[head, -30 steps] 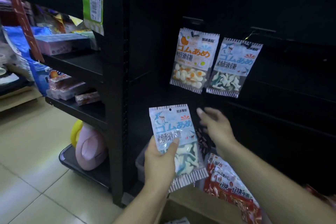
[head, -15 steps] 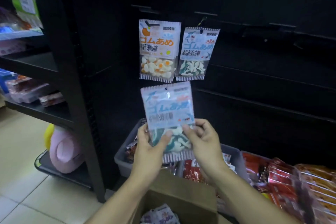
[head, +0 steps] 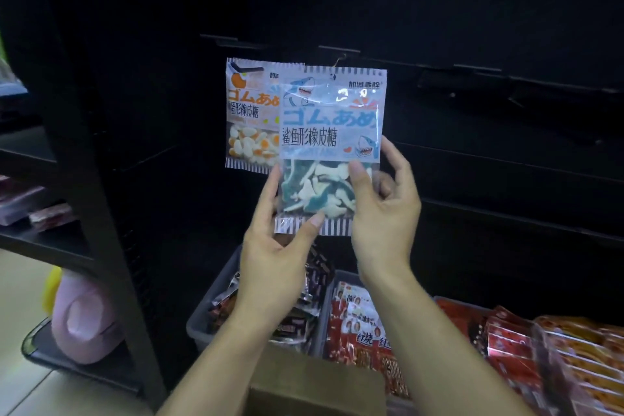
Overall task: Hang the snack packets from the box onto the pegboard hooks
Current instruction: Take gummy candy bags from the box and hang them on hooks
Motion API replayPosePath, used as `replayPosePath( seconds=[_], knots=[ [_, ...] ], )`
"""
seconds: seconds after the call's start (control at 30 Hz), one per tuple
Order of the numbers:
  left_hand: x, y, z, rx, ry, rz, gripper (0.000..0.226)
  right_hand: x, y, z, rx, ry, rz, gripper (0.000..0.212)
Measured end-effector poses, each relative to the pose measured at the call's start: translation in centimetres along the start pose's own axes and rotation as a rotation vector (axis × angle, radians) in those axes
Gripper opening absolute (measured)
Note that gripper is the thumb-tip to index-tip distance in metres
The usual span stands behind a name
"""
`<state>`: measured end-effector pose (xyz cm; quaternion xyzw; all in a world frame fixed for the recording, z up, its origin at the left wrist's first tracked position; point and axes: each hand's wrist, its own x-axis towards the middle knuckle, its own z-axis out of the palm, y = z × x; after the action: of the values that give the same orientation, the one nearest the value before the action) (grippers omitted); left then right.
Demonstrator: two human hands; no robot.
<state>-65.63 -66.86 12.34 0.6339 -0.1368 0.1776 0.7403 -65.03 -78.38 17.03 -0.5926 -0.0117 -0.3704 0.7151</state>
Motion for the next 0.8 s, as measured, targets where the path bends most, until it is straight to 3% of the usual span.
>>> replayPosePath(
  seconds=[0.6, 0.8],
  knots=[
    [1.6, -0.5, 0.4, 0.033, -0.056, -0.021, 0.082, 2.3, 1.8, -0.1, -0.058, 0.024, 0.053, 0.039],
    [1.8, -2.6, 0.4, 0.171, -0.128, -0.165, 0.090, 6.1, 4.4, 1.5, -0.130, 0.097, 0.084, 0.030]
  ],
)
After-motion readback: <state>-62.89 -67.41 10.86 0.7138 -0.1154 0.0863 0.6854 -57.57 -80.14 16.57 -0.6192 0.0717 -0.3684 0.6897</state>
